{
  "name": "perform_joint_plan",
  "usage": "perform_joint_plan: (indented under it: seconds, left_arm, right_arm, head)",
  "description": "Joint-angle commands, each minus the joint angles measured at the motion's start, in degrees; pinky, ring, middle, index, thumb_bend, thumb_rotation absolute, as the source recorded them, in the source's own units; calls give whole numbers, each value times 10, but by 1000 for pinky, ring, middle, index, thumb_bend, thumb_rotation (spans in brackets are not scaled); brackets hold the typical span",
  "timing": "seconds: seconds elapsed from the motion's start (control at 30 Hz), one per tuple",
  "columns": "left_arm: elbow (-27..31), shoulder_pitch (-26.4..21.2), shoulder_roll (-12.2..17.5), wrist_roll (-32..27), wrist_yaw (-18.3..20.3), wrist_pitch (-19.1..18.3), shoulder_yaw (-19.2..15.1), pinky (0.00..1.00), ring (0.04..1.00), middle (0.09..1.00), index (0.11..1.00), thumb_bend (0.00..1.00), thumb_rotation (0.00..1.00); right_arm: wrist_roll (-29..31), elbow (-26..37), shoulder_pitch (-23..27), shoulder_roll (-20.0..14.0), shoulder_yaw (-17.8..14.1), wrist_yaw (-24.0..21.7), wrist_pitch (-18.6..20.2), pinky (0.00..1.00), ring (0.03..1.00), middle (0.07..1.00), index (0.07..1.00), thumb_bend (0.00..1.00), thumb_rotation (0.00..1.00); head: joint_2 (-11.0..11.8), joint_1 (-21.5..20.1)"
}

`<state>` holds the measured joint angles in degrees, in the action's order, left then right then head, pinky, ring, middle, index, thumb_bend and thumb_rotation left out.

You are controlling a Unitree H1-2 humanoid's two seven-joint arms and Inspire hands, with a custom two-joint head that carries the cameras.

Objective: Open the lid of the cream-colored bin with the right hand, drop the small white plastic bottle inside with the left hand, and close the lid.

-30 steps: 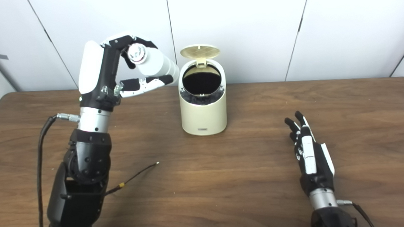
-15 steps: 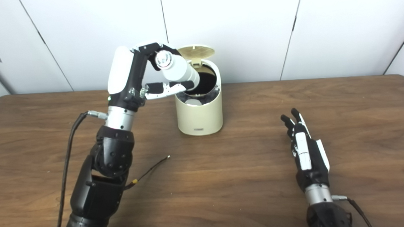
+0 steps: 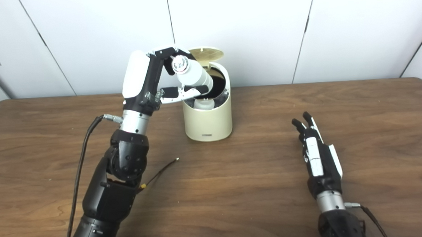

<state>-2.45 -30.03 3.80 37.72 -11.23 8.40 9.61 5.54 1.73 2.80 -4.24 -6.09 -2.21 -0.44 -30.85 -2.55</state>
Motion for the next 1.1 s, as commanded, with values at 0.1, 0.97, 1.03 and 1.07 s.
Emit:
perform_joint_plan:
  seconds: [0.1,0.97,1.03,1.07]
  left_arm:
    - [-1,-37,2,7,-24,29,1,362,396,529,488,498,0]
    - [-110,-56,17,36,-81,84,19,355,418,522,481,475,0]
    - [-116,-57,19,35,-82,83,21,360,417,521,484,475,0]
    - [-118,-57,20,34,-81,82,22,361,416,521,485,475,0]
  right_arm:
    - [1,-19,-8,11,10,-2,-25,1000,977,913,973,646,945]
    - [11,-16,-8,13,5,-1,-25,1000,963,904,968,650,915]
    - [13,-16,-8,13,5,-3,-27,1000,955,905,971,647,914]
    - [13,-16,-8,13,5,-4,-28,1000,953,906,973,645,914]
  head:
    - [1,-1]
    - [0,0]
    - [0,0]
    - [-1,0]
